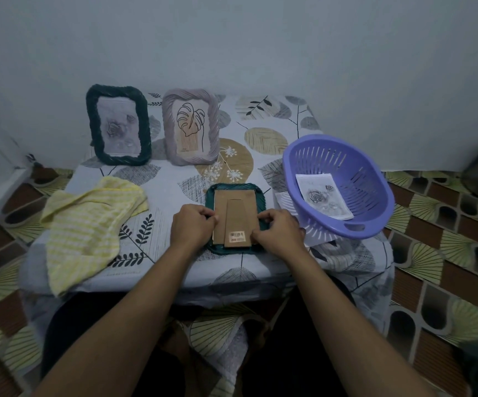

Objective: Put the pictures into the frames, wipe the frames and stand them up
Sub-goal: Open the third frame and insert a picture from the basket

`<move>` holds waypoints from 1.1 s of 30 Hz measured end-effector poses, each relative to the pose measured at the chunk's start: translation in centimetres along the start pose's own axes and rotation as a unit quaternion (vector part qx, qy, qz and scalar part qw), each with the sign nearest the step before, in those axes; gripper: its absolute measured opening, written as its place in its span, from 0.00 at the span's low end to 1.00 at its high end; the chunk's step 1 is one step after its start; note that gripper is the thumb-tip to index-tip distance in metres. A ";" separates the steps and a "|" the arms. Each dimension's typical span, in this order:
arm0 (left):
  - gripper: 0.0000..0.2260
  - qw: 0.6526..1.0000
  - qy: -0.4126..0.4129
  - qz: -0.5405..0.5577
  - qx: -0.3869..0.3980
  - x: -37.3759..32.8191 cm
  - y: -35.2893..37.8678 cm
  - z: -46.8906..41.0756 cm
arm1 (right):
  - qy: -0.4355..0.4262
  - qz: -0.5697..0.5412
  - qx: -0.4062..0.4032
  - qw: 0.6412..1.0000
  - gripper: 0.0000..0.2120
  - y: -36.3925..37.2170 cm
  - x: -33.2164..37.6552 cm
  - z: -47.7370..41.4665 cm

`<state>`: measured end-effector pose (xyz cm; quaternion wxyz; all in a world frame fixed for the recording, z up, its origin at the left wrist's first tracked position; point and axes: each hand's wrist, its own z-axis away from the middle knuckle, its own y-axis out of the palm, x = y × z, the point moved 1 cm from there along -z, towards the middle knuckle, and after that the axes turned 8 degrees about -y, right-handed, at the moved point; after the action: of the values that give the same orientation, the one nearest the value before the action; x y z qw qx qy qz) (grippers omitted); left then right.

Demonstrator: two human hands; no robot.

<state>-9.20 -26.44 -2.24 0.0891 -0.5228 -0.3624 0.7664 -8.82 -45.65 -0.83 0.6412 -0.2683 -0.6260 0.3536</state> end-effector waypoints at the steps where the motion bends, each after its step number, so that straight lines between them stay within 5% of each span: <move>1: 0.06 1.000 0.000 -0.002 0.007 0.0 -0.1 -0.2 | -0.005 0.014 0.005 1.000 0.24 0.0 0.2 0.0; 12: 0.07 0.997 0.014 -0.051 0.063 -0.5 -1.0 -1.4 | -0.163 0.099 0.047 0.981 0.25 2.1 1.8 -2.2; 24: 0.11 0.989 -0.017 0.034 0.146 -1.1 -2.2 -3.7 | -0.176 0.160 0.053 0.970 0.26 3.7 0.9 -2.8; 33: 0.15 0.994 0.084 -0.072 0.018 -2.1 -0.4 -6.3 | -0.179 0.160 0.051 0.970 0.25 3.6 0.8 -3.0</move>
<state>-2.96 -24.35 -1.68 0.1838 -0.5557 -0.3767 0.7180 -6.27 -42.49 -3.37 0.4670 -0.2643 -0.6607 0.5249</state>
